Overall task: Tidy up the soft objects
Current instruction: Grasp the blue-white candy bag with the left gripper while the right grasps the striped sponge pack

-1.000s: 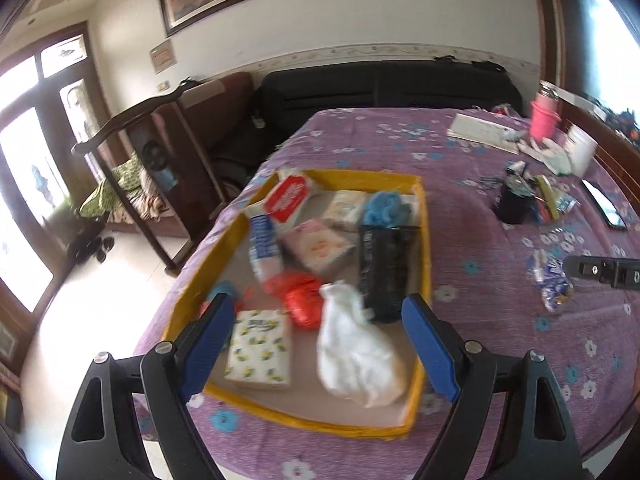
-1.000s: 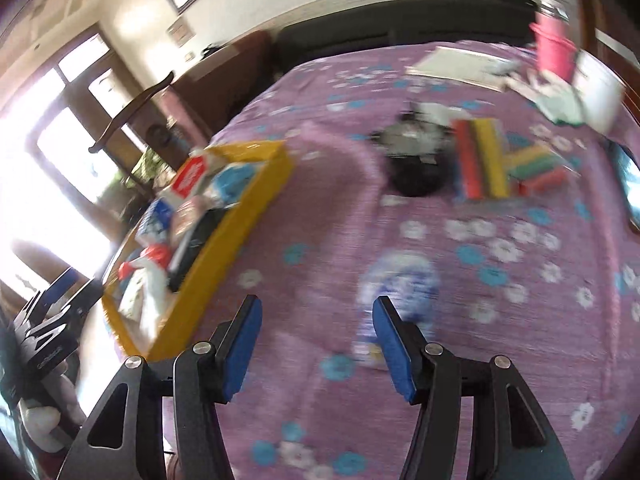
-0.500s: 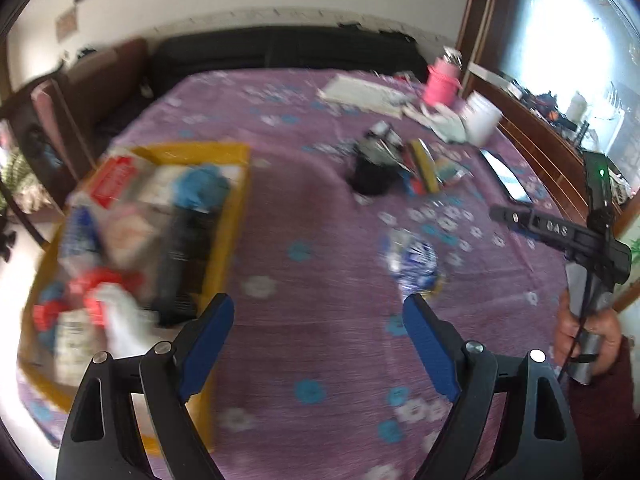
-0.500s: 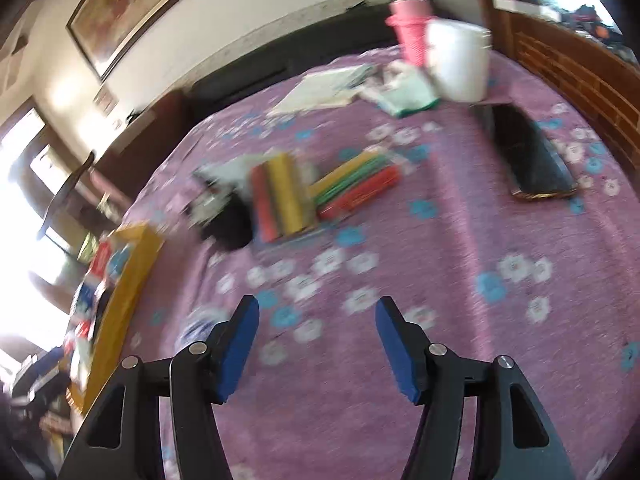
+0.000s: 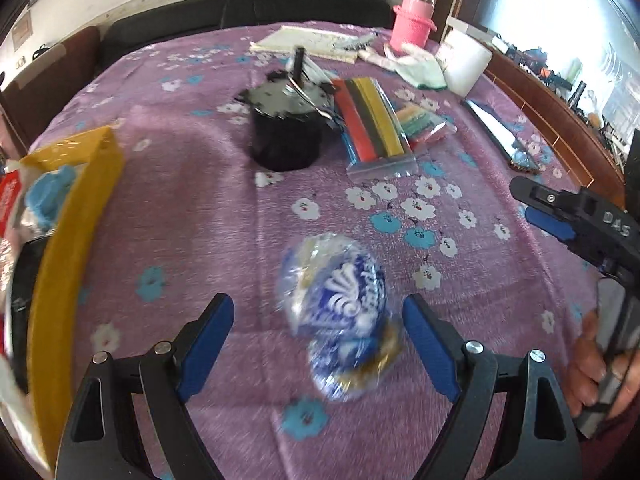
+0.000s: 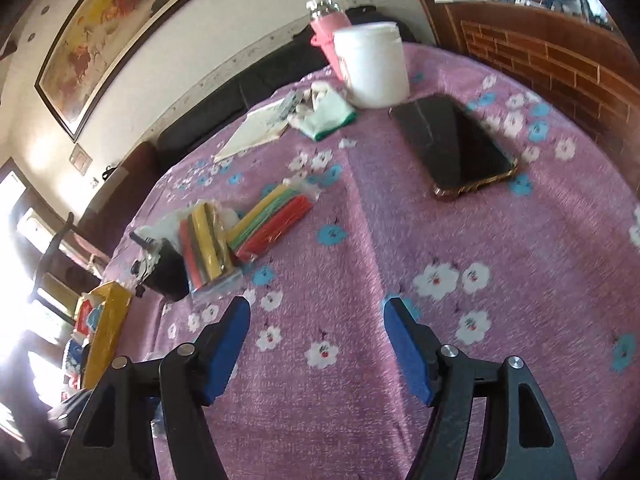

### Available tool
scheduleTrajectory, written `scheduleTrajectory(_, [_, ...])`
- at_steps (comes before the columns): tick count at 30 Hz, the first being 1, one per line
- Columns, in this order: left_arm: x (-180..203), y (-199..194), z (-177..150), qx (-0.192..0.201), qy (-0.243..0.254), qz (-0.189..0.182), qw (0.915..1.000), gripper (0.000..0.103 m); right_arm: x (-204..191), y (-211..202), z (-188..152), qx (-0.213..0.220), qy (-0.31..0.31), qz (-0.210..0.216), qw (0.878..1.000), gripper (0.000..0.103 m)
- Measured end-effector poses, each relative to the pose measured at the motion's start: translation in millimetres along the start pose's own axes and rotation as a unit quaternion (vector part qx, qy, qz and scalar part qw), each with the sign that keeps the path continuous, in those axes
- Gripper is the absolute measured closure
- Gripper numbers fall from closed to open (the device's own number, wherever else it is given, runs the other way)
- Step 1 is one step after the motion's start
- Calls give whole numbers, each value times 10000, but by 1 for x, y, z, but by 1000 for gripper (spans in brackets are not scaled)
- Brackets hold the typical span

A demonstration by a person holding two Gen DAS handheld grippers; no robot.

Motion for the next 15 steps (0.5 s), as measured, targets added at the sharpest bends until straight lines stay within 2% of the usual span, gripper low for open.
scheduleTrajectory(2, [3, 2, -1, 58, 92, -89, 9999, 22, -1, 2, 0, 5, -31, -21, 10000, 30])
scheduleTrajectory(3, [5, -1, -2, 151, 153, -139, 9997, 49, -2, 3, 0, -6, -36, -26, 10000, 29])
scheduleTrajectory(4, [5, -3, -1, 177, 205, -229, 9994, 59, -2, 4, -1, -41, -40, -31, 10000, 29])
scheduleTrajectory(9, [-16, -21, 7, 684, -12, -210, 9974, 59, -2, 11, -3, -142, -63, -110, 9998, 27])
scheduleTrajectory(12, [-30, -21, 6, 842, -167, -231, 9960, 58, -6, 12, -3, -120, -172, -201, 9996, 25])
scheduleTrajectory(13, [-34, -19, 4, 851, -231, -304, 9956, 57, -8, 13, -4, -107, -232, -264, 9993, 25])
scheduleTrajectory(15, [-46, -20, 2, 880, -555, -742, 9918, 57, -12, 13, -5, -93, -347, -403, 9985, 25])
Point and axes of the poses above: each gripper's, at about its wrist camera, not at the fingertips, and y roughly the way its jaws point, x to its right, z to its top, the point moved 2 cm from there along y, roughly the way its jaws point, and after that the axes turned 7 degrees about -z, right-handed, at the moved point
